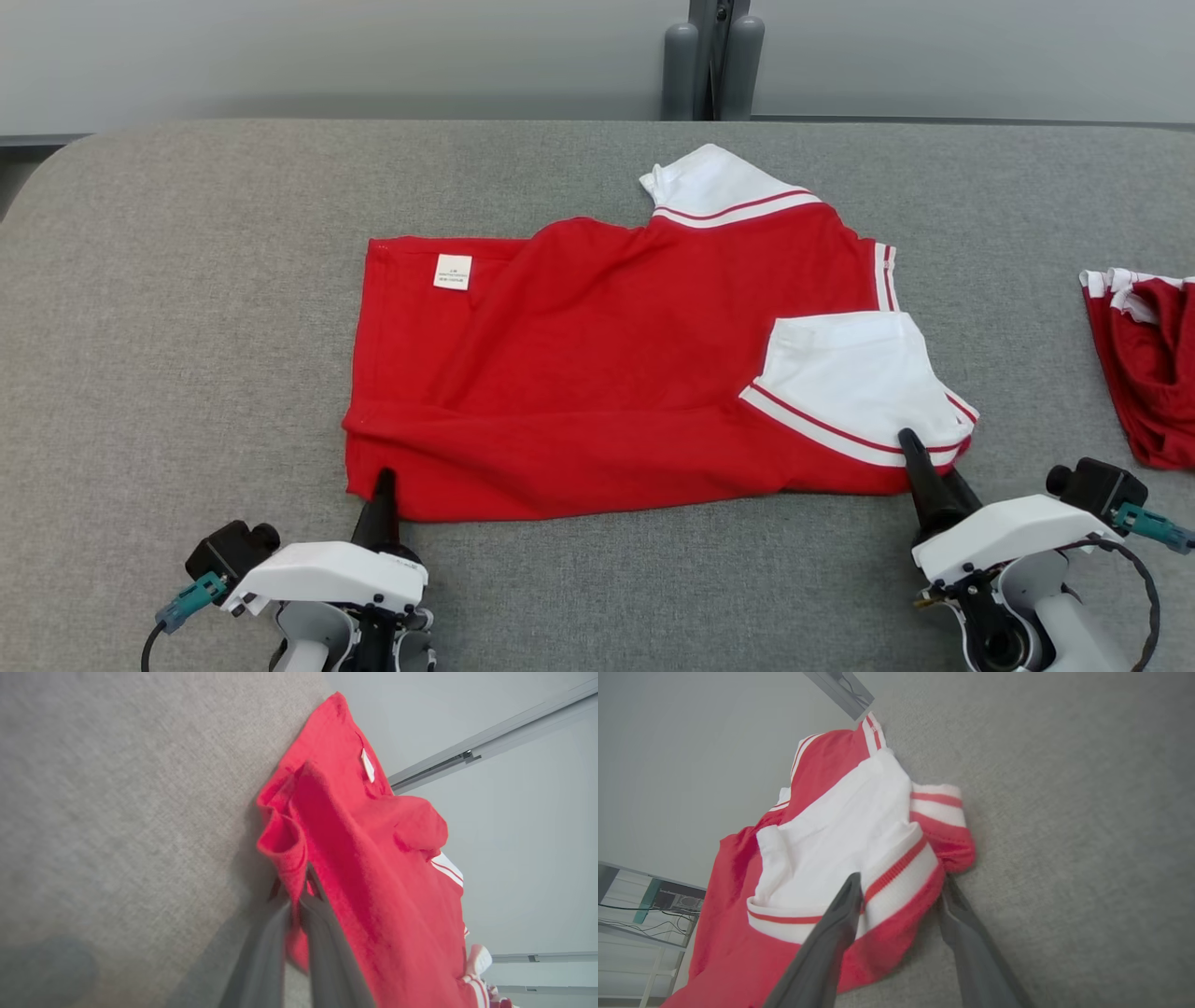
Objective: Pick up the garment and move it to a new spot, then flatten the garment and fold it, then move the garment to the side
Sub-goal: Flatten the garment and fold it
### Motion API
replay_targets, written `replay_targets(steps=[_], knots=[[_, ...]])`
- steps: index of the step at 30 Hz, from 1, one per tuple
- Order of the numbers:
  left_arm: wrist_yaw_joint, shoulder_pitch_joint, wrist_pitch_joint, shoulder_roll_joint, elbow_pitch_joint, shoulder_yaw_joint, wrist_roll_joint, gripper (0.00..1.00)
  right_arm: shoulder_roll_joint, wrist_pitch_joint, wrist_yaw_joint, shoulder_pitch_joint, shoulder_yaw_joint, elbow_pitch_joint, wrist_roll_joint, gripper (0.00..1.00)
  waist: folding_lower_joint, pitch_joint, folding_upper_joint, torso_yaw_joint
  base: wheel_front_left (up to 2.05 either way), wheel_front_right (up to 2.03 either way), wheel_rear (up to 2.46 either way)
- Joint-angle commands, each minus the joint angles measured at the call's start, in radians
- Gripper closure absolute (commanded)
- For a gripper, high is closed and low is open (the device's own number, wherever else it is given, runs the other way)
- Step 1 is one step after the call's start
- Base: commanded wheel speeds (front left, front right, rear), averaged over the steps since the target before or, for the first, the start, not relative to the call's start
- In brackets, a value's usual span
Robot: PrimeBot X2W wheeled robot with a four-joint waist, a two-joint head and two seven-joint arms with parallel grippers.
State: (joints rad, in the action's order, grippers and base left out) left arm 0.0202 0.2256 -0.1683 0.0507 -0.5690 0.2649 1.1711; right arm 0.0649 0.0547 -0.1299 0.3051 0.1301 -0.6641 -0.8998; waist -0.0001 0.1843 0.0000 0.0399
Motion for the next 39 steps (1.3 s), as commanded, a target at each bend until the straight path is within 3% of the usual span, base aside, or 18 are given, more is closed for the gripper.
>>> replay_targets(steps=[1,7,15,19,31,39], knots=[[-0.023,0.022,-0.013,0.002,-0.005,0.006,0.003,1.0,-0.023,0.006,-0.002,-0.011,0.017,-0.019,-0.012,1.0,0.0001,-0.003,0.0,0.0,0.0,0.0,0.0],[-0.066,-0.015,-0.053,0.003,0.025,0.023,-0.006,1.0,0.019,0.053,-0.002,-0.048,0.025,0.033,-0.029,1.0,0.0001,-0.021,0.0,-0.001,0.0,0.0,0.0],[-0.048,-0.126,-0.06,0.022,0.161,0.028,-0.013,1.0,0.054,0.056,-0.002,-0.176,-0.025,0.165,-0.019,1.0,0.0001,-0.029,0.0,-0.006,0.0,0.0,0.0],[-0.027,-0.186,-0.055,0.034,0.228,0.031,-0.016,1.0,0.052,0.039,-0.001,-0.236,-0.051,0.226,0.0,1.0,0.0001,-0.026,0.0,-0.013,0.0,0.0,0.0],[0.098,-0.393,-0.002,0.071,0.467,0.062,-0.025,1.0,0.004,-0.084,-0.001,-0.408,-0.158,0.416,0.093,1.0,0.0001,0.001,0.0,-0.029,0.0,0.0,0.0],[0.171,-0.44,0.037,0.105,0.531,0.062,-0.032,1.0,-0.01,-0.162,-0.001,-0.448,-0.195,0.474,0.129,1.0,0.0001,-0.01,0.0,-0.032,0.0,0.0,0.0]])
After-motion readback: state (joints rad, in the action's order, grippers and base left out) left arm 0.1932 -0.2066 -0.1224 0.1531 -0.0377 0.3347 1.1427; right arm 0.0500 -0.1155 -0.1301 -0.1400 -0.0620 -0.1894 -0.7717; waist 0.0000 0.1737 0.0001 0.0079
